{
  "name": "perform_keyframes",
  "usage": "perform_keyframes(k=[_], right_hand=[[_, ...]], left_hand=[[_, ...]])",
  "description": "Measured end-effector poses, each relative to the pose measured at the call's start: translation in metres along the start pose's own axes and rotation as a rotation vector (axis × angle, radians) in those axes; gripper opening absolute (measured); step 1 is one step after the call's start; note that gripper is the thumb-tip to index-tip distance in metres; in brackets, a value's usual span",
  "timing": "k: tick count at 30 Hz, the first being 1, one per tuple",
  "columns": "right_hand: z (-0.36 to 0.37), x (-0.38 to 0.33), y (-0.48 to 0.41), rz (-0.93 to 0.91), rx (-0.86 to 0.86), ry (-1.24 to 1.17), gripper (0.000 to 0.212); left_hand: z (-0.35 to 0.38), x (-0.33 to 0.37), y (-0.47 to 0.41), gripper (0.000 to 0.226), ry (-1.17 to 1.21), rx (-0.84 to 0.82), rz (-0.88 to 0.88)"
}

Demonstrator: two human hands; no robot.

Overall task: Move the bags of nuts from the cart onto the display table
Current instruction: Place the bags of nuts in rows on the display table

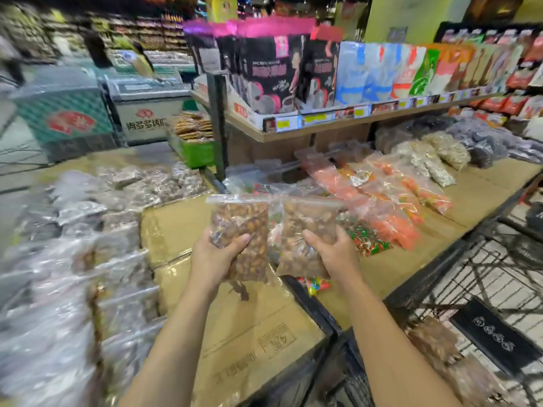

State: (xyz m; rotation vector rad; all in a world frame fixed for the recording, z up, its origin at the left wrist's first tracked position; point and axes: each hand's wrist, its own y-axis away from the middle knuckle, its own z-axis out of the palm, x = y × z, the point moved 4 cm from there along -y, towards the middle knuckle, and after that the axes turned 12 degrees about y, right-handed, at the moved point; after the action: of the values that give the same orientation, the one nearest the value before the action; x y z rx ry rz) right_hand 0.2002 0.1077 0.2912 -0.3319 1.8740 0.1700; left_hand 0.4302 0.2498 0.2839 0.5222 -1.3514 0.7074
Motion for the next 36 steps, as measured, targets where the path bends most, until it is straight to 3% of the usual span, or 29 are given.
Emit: perform_keyframes(k=[4,8,11,13,18,24,29,32,36], right_hand=[[0.048,-0.013,-0.001,0.003,-0.035,0.016,0.084],[0.084,-0.022,-0.007,0.012,-0.128,0.007,0.044],[0.104,-0.028,-0.015,0.007,-0.173,0.011,0.050],[0.116,-0.029,-0.023,0.000,-0.206,-0.020,0.043],[0.139,-0.031,-0.054,-0.021,-0.278,-0.028,0.040],[0.165,-0.032,-0.108,-0.053,-0.365,0.001,0.040],[0.186,-0.034,-0.150,-0.066,-0.435,0.011,0.063],[0.202,-0.035,-0.173,-0.058,-0.463,0.000,0.049],[0.227,-0.037,-0.198,-0.067,-0.462,0.023,0.060]], left_hand=[[-0.048,0.004,-0.003,0.058,-0.002,0.055,-0.021],[-0.083,-0.005,-0.012,0.069,0.007,0.134,-0.030],[-0.098,0.000,-0.015,0.070,-0.008,0.175,-0.051],[-0.104,-0.002,-0.019,0.072,-0.007,0.194,-0.074],[-0.109,-0.007,-0.041,0.052,-0.021,0.269,-0.084],[-0.104,-0.015,-0.080,0.046,-0.016,0.372,-0.088],[-0.099,-0.020,-0.113,0.040,-0.002,0.448,-0.103],[-0.099,-0.019,-0.131,0.036,0.011,0.452,-0.083],[-0.108,-0.024,-0.163,0.040,0.034,0.467,-0.082]])
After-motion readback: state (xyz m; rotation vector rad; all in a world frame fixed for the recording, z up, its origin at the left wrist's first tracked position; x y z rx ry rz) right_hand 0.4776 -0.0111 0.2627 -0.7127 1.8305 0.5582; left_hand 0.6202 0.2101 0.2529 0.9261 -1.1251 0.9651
